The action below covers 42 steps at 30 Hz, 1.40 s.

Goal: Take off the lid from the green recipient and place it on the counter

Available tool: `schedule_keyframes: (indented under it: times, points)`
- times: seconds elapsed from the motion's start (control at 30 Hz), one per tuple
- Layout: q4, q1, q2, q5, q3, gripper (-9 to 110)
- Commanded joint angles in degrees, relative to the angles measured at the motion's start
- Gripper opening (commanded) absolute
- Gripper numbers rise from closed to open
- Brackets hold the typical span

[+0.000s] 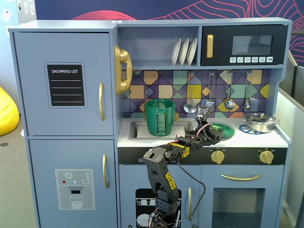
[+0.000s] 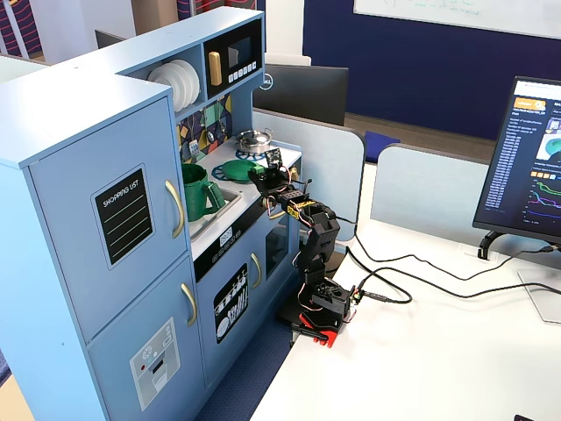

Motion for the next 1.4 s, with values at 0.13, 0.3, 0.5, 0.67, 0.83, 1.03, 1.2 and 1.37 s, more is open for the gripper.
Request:
schedule_keyframes:
  times: [0.13, 0.3, 0.5, 0.67, 0.83, 1.03, 1.2, 1.37]
  points:
    - [2.02, -0.26, 2.46, 3.52, -4.92, 38]
    - [14.85, -2.29, 9.84, 4.22, -10.9, 38]
    - [44.03, -9.05, 25.22, 2.11, -16.17, 33]
    - [64.78, -18.9, 43.33, 1.23, -8.53, 27]
    - [82.44, -25.93, 58.1, -0.44, 4.22, 23]
    - [87.19, -32.52, 65.04, 5.1, 20.04, 19]
    - [76.9, -35.68, 69.43, 6.06, 34.8, 17]
    - [60.91, -37.79, 70.75, 8.17, 44.65, 16]
